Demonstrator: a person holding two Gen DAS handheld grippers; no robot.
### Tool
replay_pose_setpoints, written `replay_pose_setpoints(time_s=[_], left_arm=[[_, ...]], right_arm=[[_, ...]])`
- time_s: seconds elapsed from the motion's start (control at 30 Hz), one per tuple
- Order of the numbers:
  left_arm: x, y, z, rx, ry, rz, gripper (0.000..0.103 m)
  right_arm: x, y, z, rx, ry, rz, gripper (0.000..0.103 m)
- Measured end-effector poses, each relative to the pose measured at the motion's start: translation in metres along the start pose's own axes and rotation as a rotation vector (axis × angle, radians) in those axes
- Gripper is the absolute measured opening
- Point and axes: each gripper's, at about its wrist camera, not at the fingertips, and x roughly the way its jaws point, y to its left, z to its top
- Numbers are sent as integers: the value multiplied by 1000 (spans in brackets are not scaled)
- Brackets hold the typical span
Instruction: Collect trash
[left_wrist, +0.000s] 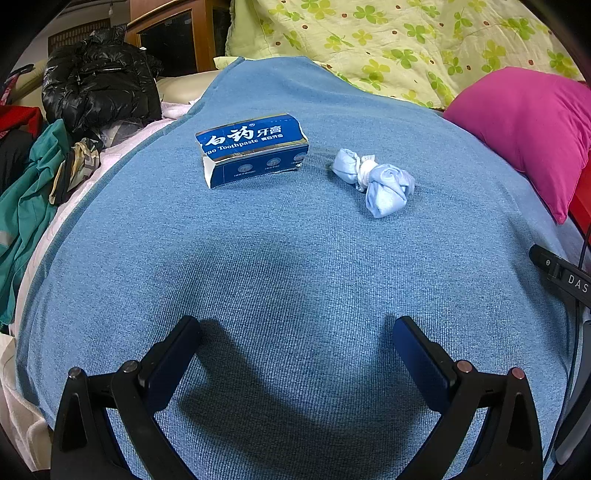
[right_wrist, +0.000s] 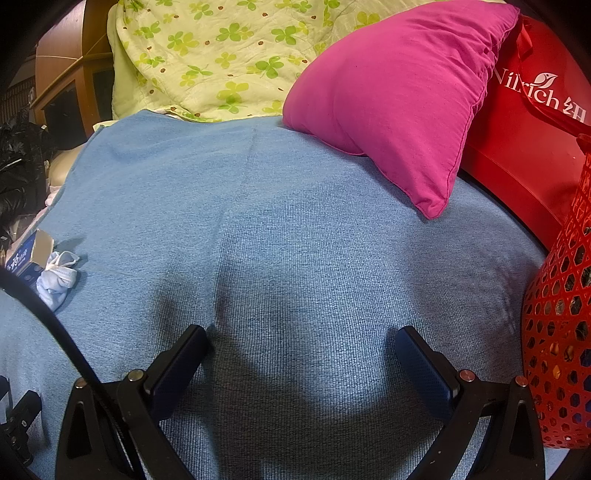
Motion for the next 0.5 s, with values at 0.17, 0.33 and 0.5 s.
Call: replay_pose_setpoints(time_s=[0.17, 0.33, 0.5], left_arm=[[0, 1, 1, -2, 0, 1, 103], [0, 1, 2, -3, 0, 0, 103], [1, 2, 3, -11, 6, 1, 103]], right_arm=[[0, 0, 0, 0, 0, 0, 103], [0, 0, 0, 0, 0, 0, 103], [0, 0, 0, 0, 0, 0, 103]])
